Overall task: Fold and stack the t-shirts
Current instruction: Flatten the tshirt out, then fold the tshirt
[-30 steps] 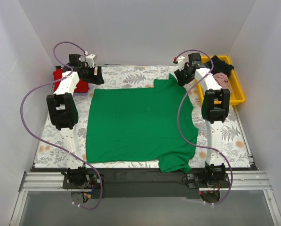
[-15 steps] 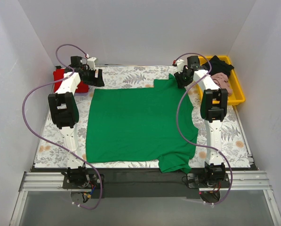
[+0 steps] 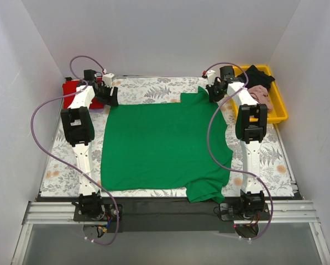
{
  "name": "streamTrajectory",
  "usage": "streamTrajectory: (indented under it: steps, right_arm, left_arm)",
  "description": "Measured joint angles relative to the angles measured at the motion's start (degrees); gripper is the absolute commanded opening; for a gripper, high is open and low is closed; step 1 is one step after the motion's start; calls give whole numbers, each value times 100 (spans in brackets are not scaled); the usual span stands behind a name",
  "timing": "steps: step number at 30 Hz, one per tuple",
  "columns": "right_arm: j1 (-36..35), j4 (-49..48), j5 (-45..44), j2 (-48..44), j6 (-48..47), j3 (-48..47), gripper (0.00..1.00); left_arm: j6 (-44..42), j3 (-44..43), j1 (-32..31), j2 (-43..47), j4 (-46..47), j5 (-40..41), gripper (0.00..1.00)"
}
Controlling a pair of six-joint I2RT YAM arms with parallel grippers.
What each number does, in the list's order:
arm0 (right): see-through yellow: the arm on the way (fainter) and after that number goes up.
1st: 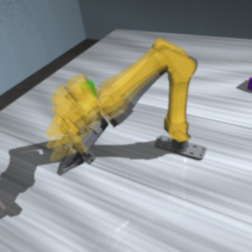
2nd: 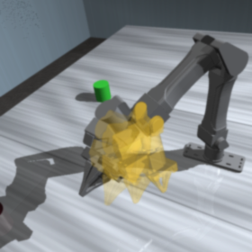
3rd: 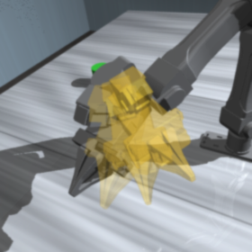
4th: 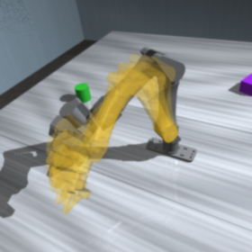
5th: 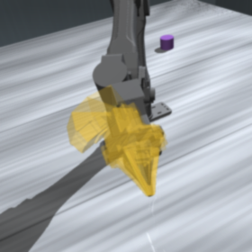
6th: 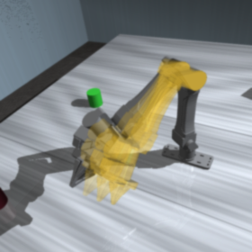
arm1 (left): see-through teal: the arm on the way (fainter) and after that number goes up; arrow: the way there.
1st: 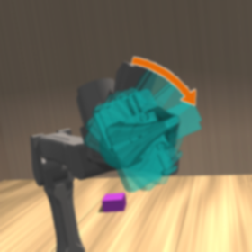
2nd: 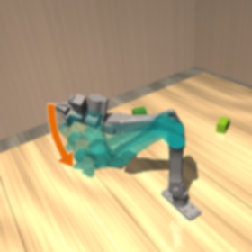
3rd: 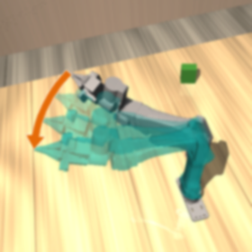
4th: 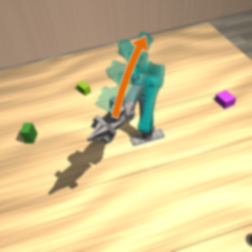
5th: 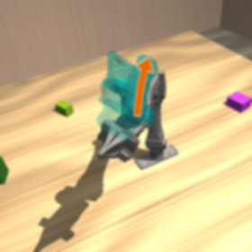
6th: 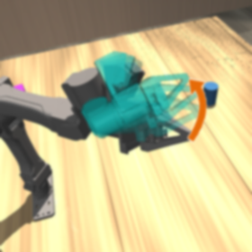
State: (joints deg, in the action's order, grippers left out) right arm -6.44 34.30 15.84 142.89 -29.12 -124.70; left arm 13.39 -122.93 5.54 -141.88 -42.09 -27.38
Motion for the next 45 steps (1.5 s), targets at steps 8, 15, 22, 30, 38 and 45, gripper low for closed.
streamTrajectory:
  steps: [8,15,22,30,38,45]
  right_arm:
    - [0,-15,46,0,-2,11,1]
    - [0,-28,44,0,-9,26,1]
    - [0,-39,31,0,-11,31,1]
    - [0,-44,-35,-2,-15,31,1]
    - [0,-42,-76,-35,-31,31,1]
    - [7,-15,-90,-352,-107,136,1]
  left_arm:
    - [-763,24,20,-4,55,-61,48]
    - [-1156,26,20,-17,-4,-299,38]
    - [-1388,26,20,-24,-190,-529,24]
    - [-1467,26,20,-33,-278,-566,0]
    - [-1080,365,44,42,446,-616,0]
    - [-949,879,157,387,898,-804,0]
